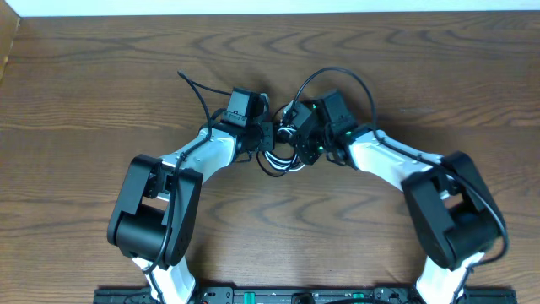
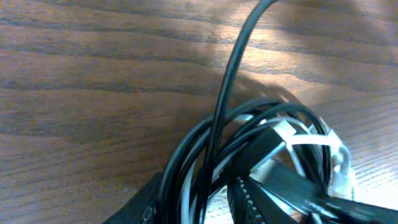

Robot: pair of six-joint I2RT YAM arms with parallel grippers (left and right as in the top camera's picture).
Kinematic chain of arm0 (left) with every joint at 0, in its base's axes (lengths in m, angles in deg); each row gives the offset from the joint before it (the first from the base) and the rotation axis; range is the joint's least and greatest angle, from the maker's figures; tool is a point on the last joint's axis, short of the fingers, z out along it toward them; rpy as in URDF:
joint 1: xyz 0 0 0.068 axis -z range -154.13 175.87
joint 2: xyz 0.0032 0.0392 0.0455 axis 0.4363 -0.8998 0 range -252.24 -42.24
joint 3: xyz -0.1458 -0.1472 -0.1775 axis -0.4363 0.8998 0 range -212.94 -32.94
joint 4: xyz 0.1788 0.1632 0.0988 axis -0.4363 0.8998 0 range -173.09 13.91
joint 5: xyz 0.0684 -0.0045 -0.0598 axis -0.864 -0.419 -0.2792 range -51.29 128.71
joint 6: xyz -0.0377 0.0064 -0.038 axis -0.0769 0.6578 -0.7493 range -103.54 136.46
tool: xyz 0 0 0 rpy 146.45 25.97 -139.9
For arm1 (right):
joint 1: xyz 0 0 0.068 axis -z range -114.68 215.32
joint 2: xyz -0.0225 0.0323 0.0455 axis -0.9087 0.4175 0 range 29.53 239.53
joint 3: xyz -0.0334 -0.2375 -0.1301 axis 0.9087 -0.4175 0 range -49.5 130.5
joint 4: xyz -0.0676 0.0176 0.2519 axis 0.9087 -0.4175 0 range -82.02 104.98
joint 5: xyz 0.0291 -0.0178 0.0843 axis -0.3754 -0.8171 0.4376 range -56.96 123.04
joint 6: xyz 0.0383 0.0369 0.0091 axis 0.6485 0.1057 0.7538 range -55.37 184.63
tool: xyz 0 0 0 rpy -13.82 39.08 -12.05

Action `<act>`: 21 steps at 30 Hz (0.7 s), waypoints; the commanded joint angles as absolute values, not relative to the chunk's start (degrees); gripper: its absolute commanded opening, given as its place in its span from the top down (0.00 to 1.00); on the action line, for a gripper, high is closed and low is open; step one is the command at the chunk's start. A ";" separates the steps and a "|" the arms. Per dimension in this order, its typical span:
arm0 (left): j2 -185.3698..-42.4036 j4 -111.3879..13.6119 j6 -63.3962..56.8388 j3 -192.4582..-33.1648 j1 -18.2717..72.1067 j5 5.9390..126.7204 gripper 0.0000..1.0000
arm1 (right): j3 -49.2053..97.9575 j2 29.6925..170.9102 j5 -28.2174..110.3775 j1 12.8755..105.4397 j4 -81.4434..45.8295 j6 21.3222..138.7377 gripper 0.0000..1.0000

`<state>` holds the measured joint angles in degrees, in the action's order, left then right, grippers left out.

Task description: Untangle cables

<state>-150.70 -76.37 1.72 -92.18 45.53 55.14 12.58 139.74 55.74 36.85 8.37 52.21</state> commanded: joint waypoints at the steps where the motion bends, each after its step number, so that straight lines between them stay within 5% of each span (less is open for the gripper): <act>1: -152.52 -76.33 2.48 -92.40 45.55 52.95 0.66 | 12.32 135.06 59.30 37.95 7.45 52.84 0.99; 6: -152.52 -76.37 2.48 -92.40 45.55 52.95 0.66 | 12.32 133.73 57.42 38.62 6.14 54.28 0.99; 13: -152.52 -76.39 2.48 -92.40 45.55 52.95 0.66 | 12.30 133.73 36.06 38.71 0.91 65.56 0.99; 21: -152.52 -76.57 2.46 -92.40 45.57 52.98 0.66 | 12.10 133.82 34.64 38.56 -7.22 75.05 0.99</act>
<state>-150.79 -76.94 1.72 -92.18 45.55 54.66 12.56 134.54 37.42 38.14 -5.53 68.34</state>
